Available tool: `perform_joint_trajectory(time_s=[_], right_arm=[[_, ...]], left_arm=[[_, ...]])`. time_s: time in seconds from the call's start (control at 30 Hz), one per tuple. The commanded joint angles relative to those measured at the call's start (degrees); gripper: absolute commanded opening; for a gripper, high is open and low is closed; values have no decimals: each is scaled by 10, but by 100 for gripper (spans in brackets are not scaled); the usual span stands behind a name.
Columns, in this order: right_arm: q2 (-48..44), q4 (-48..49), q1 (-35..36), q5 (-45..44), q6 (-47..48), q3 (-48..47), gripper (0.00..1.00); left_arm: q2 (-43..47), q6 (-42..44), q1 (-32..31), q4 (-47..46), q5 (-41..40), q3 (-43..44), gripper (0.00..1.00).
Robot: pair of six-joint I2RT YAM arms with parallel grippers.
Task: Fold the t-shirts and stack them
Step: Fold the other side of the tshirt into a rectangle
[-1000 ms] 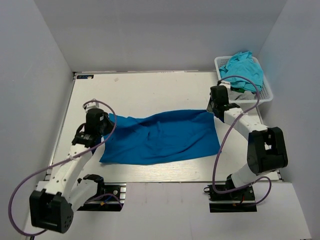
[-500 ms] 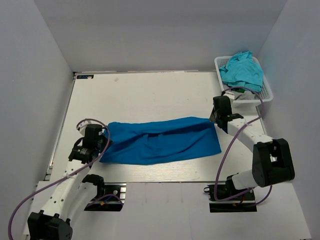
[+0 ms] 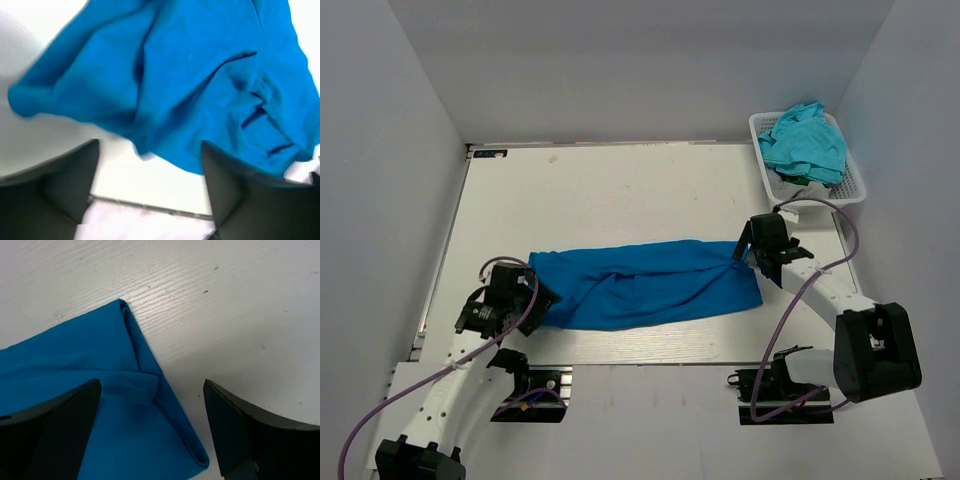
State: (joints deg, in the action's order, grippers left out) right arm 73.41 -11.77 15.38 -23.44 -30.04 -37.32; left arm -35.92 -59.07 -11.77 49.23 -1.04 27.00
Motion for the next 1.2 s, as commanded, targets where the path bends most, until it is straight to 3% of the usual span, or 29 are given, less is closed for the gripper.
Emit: perform_joint_trajectory(time_s=[0.0,0.17,0.27,0.5,0.8,0.97,1.07,1.17], right_arm=[[-38,-37,-3,-24,-5,-10,90],[-71,-36,2,51,33,-50,90],[-72,-19,5,122,69,-72,90],[-16,21,42,264,127,-92,90],[111,-3,60,245,154,-125,90],[107,-8,58,218,148,-96,90],[91,-11,58,202,141,-76,90],[82,-10,58,195,131,-57,90]], left_arm=[[-2,-13,-1,52,36,56,100],[-63,0,-1,59,-52,155,100],[-127,33,-1,15,-70,196,100],[-291,91,-1,-161,36,181,100],[-471,110,-1,-173,14,191,100],[-510,116,6,-174,-18,191,100],[-534,121,6,-148,-62,228,100],[-551,144,-1,-141,-49,269,100]])
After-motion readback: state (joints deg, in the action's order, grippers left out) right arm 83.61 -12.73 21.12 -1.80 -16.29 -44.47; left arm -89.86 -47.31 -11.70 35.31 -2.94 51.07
